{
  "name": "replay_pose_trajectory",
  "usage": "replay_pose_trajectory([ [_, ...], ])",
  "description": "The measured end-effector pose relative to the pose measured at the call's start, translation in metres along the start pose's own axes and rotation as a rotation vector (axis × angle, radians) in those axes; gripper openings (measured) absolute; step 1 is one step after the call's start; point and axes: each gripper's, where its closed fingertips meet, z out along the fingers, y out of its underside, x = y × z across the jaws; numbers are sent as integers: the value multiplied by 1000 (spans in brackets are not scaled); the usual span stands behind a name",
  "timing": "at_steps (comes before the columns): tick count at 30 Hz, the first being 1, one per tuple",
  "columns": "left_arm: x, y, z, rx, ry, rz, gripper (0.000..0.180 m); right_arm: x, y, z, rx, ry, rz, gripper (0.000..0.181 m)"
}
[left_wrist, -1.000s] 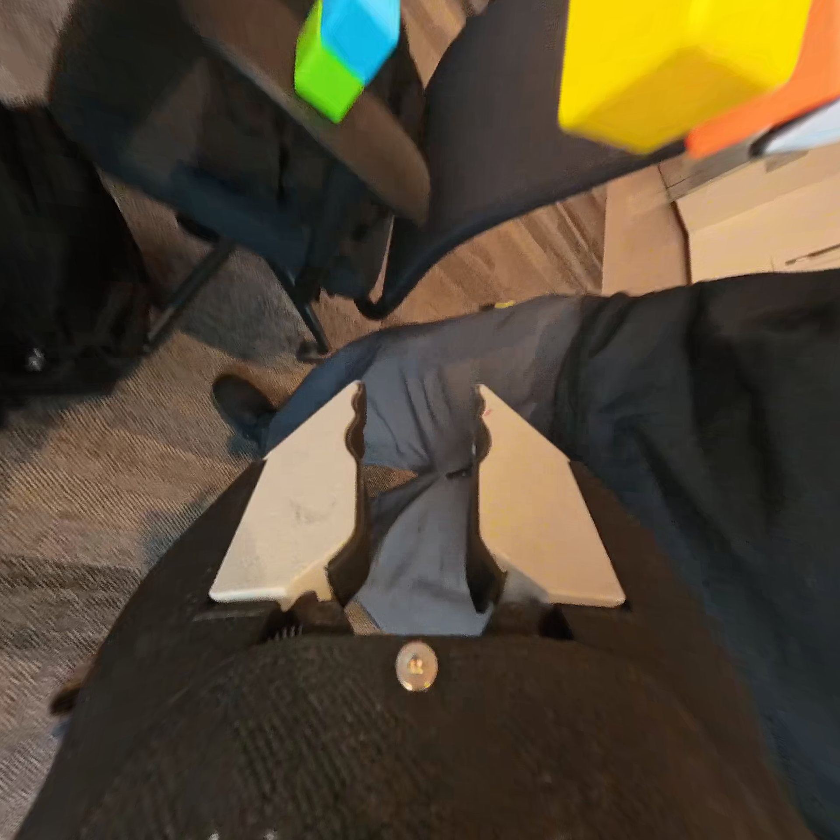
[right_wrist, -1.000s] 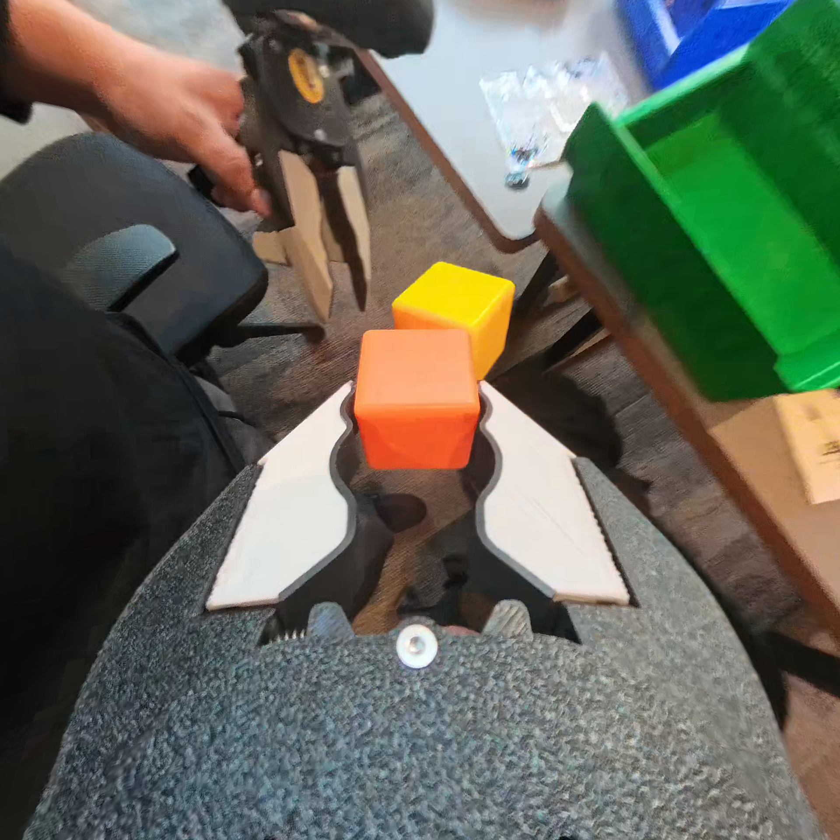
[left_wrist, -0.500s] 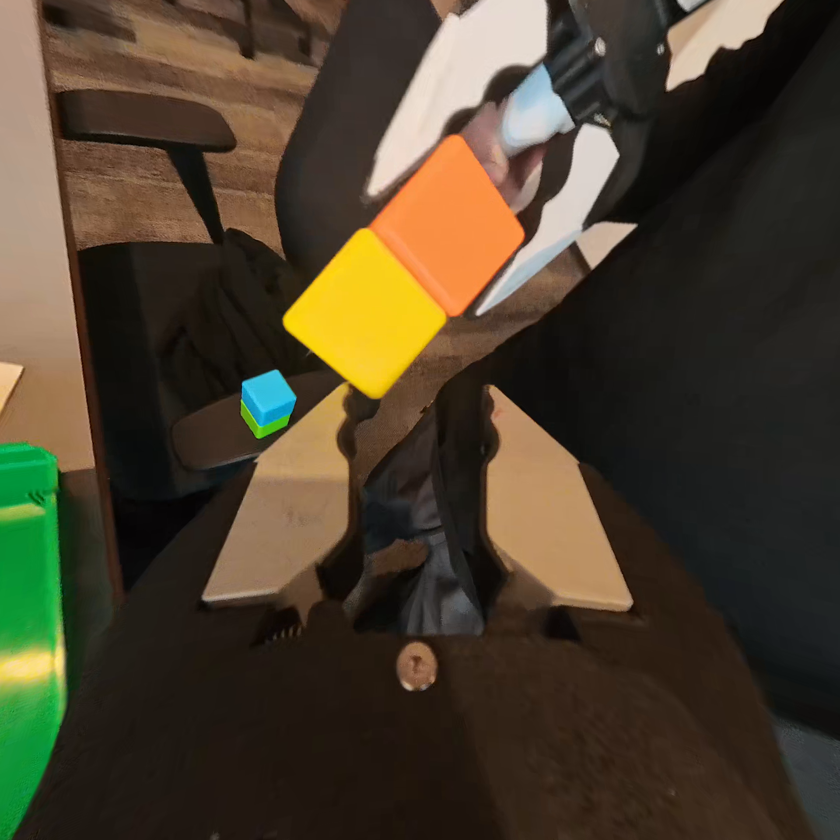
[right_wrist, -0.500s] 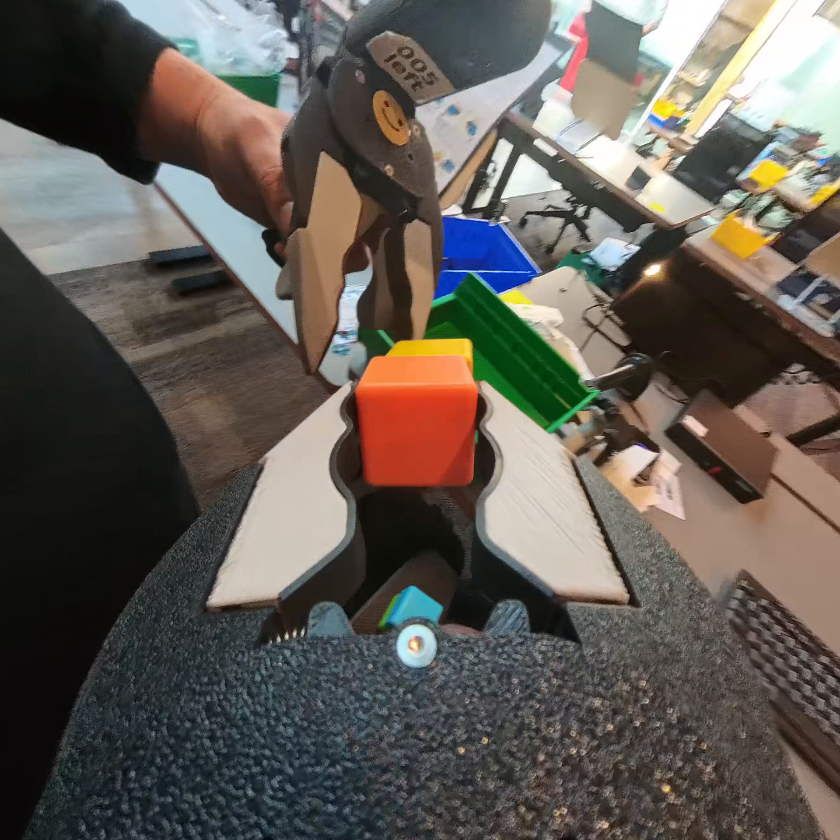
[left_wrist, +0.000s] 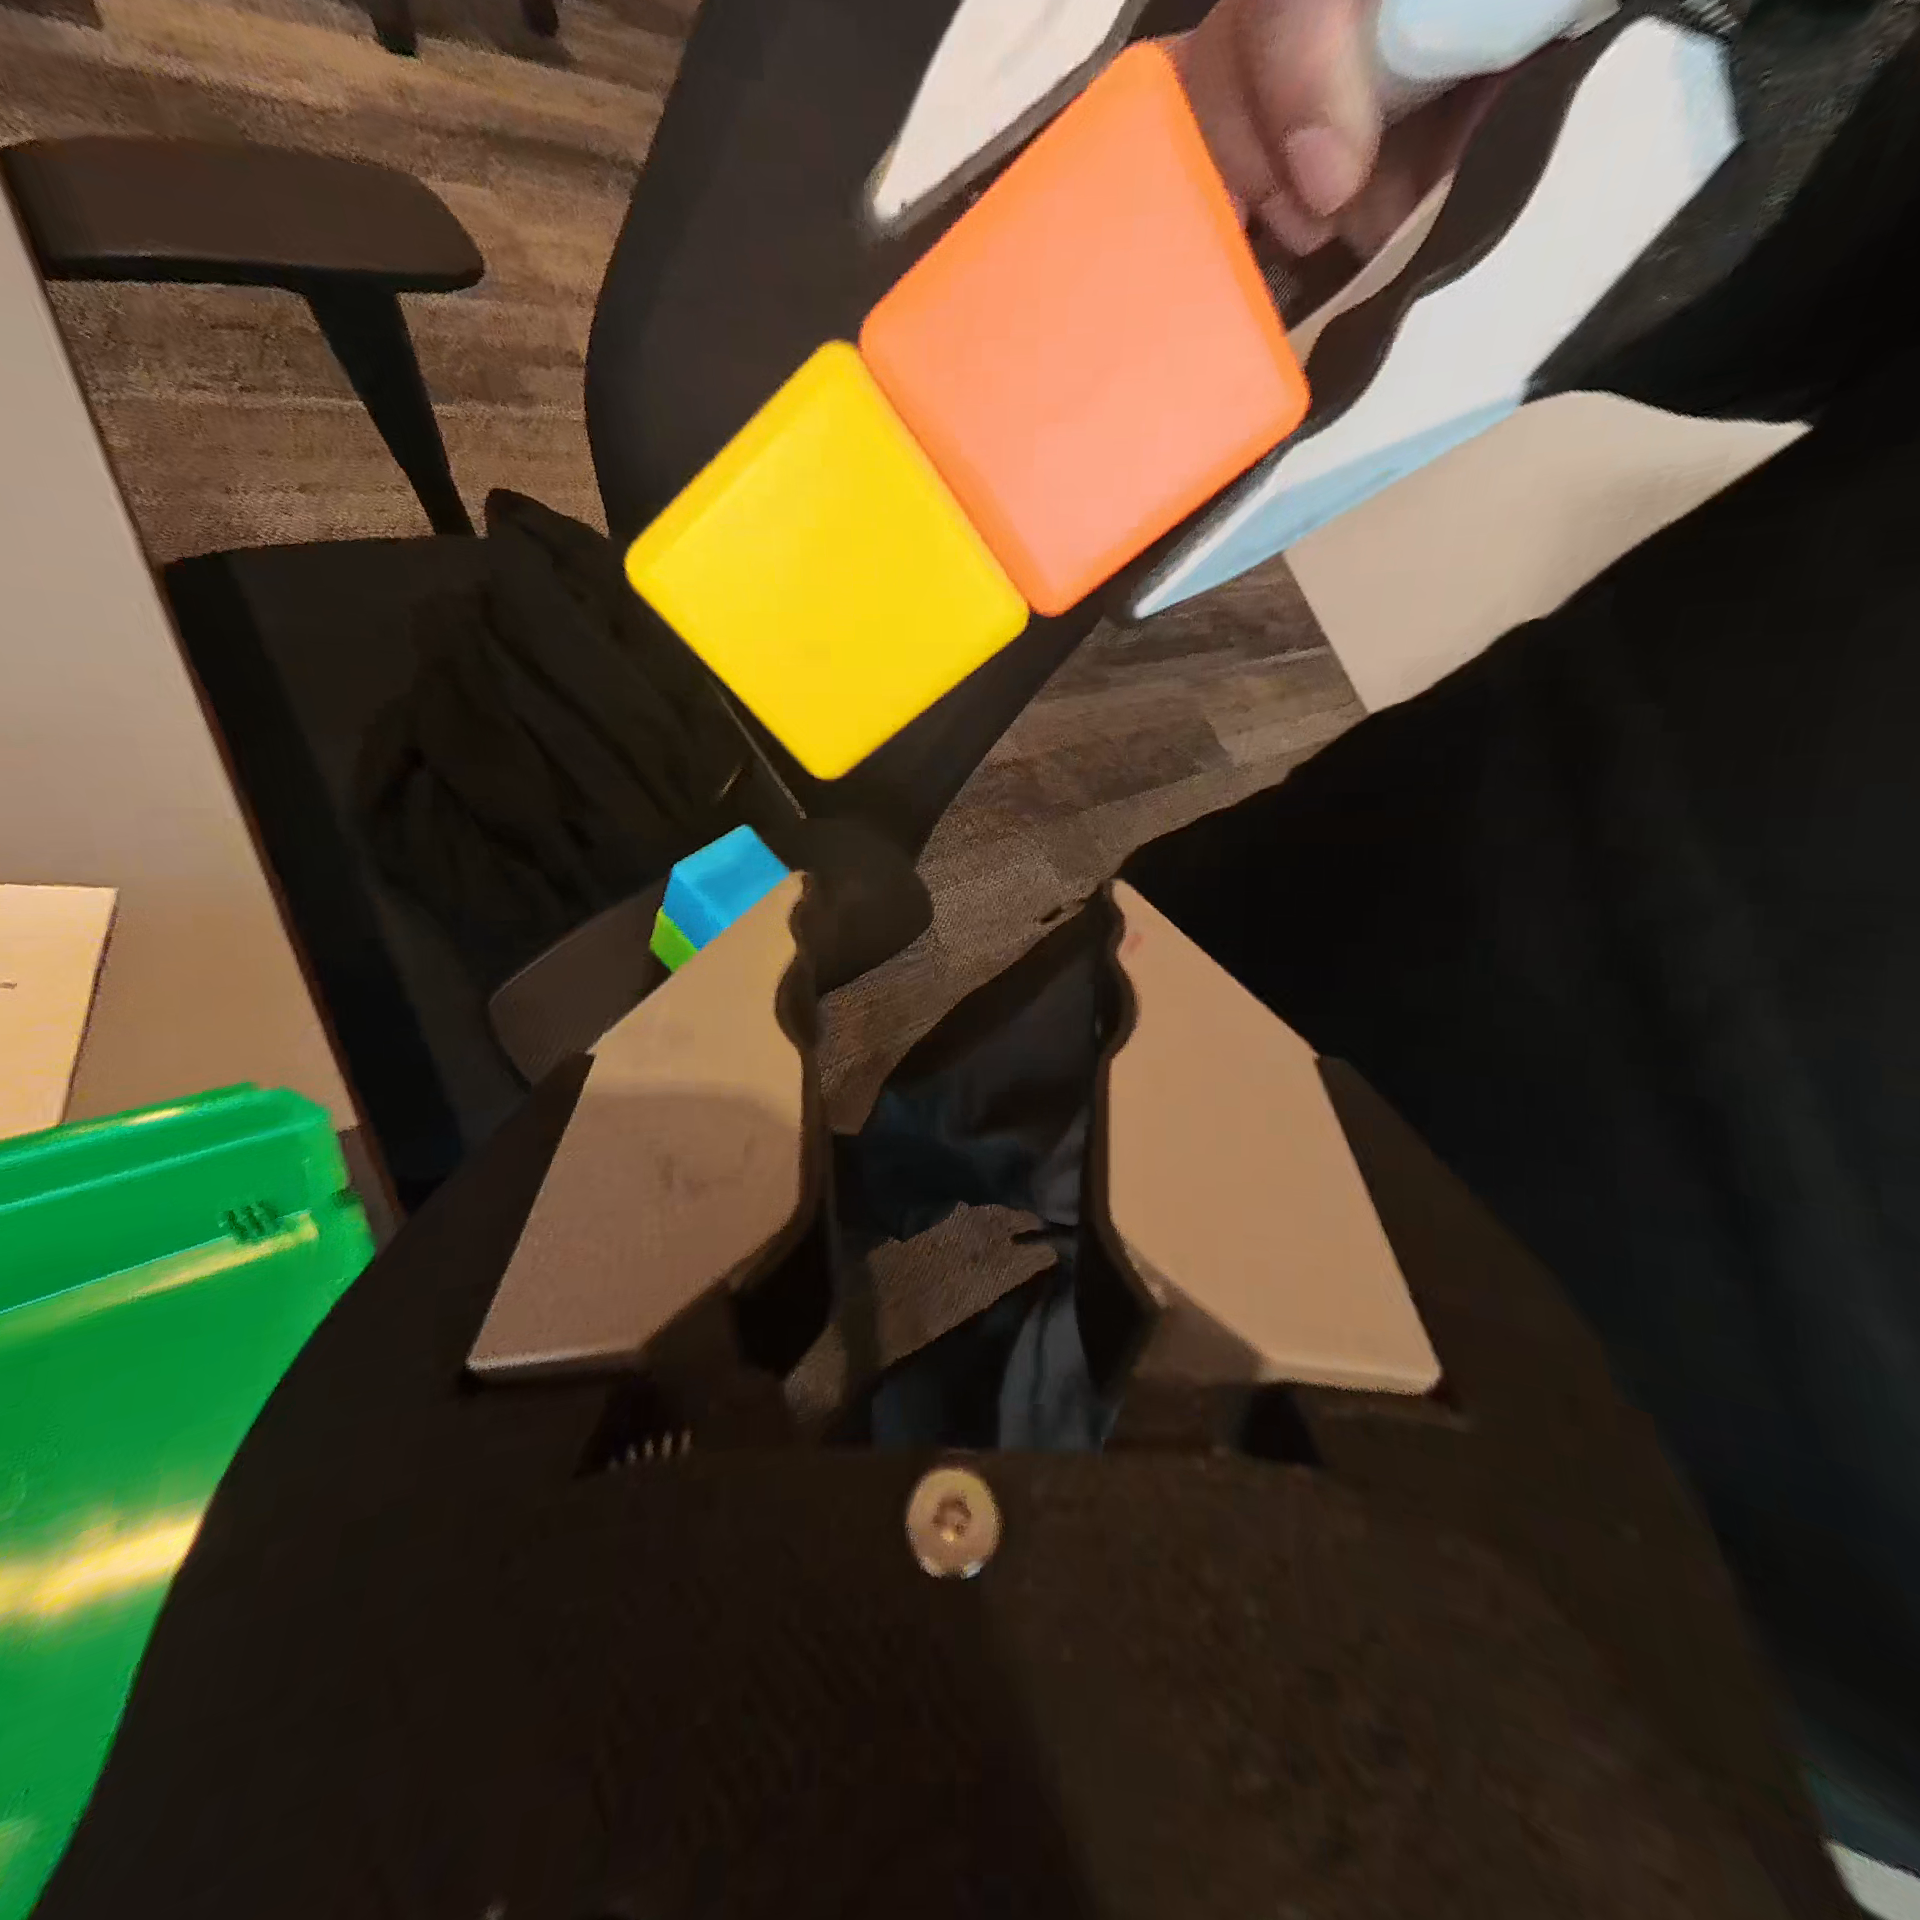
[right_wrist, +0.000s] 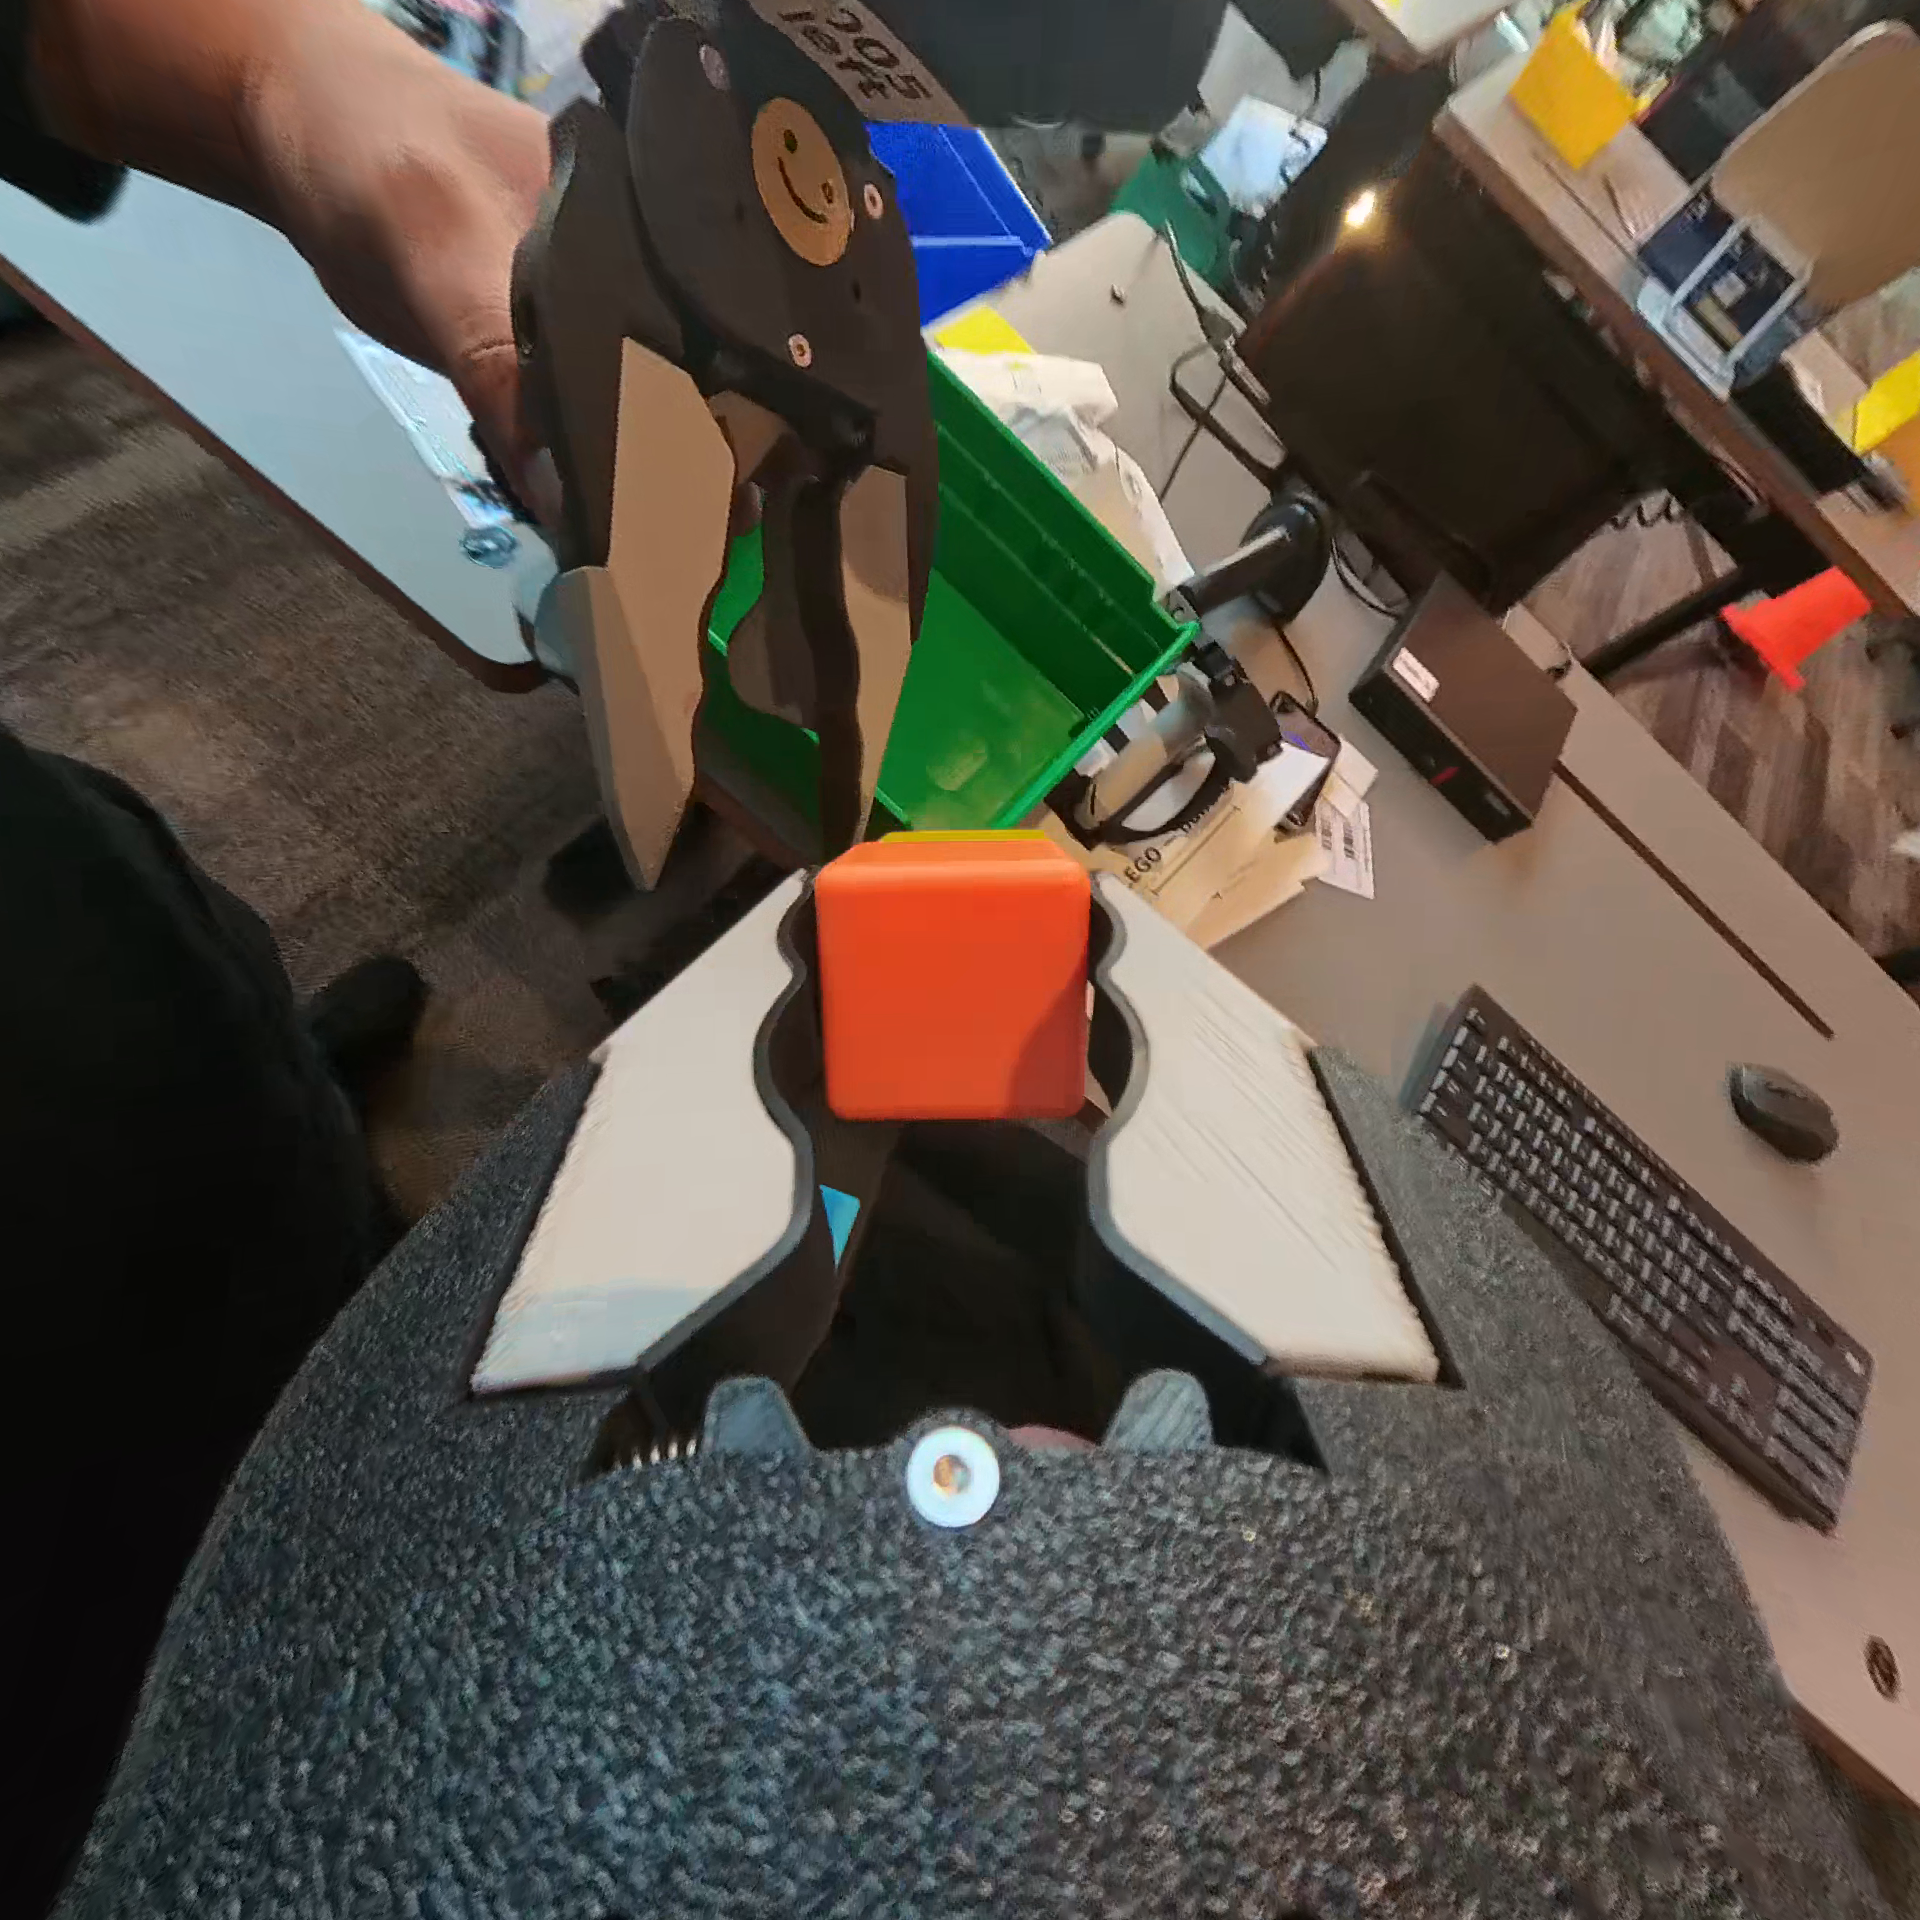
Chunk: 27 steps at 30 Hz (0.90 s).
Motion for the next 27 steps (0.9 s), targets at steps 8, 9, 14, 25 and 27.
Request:
replay_pose_trajectory([
  [8, -25, 12, -61, 20, -57, 100, 70, -19, -47, 28, -98, 93, 17, 49],
  [9, -25, 10, -71, 39, -52, 125, 71, -23, -56, 31, -97, 94, 21, 49],
  [14, -2, -7, -100, 60, 14, 289, 73, -41, -94, 37, -42, 63, 59, 49],
  [25, 26, -14, -96, -3, -128, 631, 52, -51, -120, 24, 72, -19, 63, 49],
  [27, 25, -18, -92, -13, -154, 626, 52, -47, -116, 21, 84, -27, 59, 49],
])
